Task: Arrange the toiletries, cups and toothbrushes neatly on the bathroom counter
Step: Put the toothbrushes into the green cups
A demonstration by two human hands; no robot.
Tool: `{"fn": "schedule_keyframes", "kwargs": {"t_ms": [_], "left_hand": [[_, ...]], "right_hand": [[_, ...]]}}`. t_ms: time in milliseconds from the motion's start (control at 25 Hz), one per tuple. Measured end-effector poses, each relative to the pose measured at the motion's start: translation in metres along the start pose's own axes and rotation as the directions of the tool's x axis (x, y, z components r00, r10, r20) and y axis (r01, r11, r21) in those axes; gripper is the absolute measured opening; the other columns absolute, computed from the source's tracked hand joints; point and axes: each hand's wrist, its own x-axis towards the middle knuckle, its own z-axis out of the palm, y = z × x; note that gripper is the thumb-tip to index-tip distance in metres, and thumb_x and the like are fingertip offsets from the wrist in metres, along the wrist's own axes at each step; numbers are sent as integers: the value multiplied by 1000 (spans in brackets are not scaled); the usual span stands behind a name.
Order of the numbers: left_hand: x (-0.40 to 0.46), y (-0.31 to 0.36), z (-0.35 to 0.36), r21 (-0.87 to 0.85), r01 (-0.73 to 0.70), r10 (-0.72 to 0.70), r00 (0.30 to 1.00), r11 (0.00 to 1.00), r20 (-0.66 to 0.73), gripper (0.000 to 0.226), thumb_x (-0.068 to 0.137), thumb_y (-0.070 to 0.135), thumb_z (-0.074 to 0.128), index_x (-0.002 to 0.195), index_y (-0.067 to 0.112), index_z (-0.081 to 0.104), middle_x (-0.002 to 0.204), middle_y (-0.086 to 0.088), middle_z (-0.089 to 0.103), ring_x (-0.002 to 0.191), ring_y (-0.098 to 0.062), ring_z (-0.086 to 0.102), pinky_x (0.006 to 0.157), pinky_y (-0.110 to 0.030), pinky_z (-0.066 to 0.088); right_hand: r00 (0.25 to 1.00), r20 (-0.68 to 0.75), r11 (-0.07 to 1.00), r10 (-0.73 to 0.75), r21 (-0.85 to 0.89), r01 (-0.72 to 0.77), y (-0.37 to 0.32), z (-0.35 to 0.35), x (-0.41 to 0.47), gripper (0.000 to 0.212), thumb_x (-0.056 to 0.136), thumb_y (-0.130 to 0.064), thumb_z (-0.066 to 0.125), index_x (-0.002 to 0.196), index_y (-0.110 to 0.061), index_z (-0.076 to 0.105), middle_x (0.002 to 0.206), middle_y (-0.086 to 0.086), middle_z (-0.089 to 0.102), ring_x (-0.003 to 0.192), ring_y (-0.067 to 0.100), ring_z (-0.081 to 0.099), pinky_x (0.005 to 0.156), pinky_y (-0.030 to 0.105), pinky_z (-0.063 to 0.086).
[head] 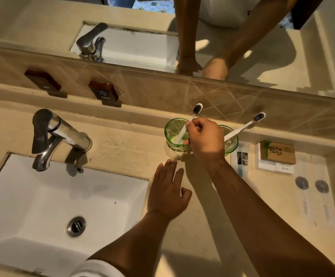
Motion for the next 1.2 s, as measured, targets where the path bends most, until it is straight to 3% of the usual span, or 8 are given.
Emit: {"fn": "schedule_keyframes", "kwargs": {"t_ms": [240, 440, 680, 880, 1080, 1200], "left_hand": [[1, -1, 2, -4, 1, -1, 1000, 1000, -1, 57, 80, 33, 57, 133, 12, 58, 152, -16, 51, 148, -32, 38, 123, -51, 30], [0, 0, 2, 10, 6, -6, 1000, 1000, 5, 57, 81, 34, 56, 133, 13, 58, 153, -15, 50, 149, -31, 37, 123, -51, 30], [0, 0, 2, 12, -10, 10, 1000, 1000, -20, 56, 79, 31, 59, 132, 11, 59, 150, -17, 53, 147, -33, 40, 124, -50, 29], [0, 0, 1, 28, -14, 15, 1000, 1000, -23, 55, 79, 31, 61, 130, 11, 60, 148, -18, 54, 146, -34, 41, 125, -48, 27], [0, 1, -1, 36, -9, 10, 1000, 999, -9, 55, 80, 33, 59, 131, 12, 60, 150, -17, 53, 147, -33, 39, 126, -45, 21], [0, 1, -1, 38, -10, 10, 1000, 999, -7, 54, 81, 34, 57, 130, 11, 61, 150, -17, 53, 147, -33, 40, 126, -46, 24]], "right_hand": [[1000, -17, 999, 22, -48, -22, -7, 3, 14, 24, 94, -31, 61, 84, -15, 77, 65, -1, 71, 63, 14, 70, 66, 26, 49], [997, -18, 994, 70, -83, -72, -9, 1, 15, 27, 93, -32, 62, 82, -14, 78, 60, -4, 62, 66, 18, 58, 66, 24, 37], [997, -56, 984, 57, -165, -66, -11, -2, 12, 28, 93, -33, 60, 78, -14, 74, 70, 3, 72, 75, 24, 65, 72, 32, 52], [994, -71, 956, 80, -276, -97, -11, -8, 16, 34, 90, -31, 58, 60, -15, 63, 72, 9, 72, 81, 32, 65, 73, 38, 54], [990, -67, 957, 122, -258, -135, -7, -12, 16, 33, 91, -32, 58, 62, -16, 61, 68, 8, 66, 74, 29, 60, 66, 28, 37], [994, -53, 960, 98, -260, -108, -5, -11, 14, 34, 93, -32, 56, 64, -16, 63, 70, 12, 68, 73, 30, 58, 66, 27, 34]]}}
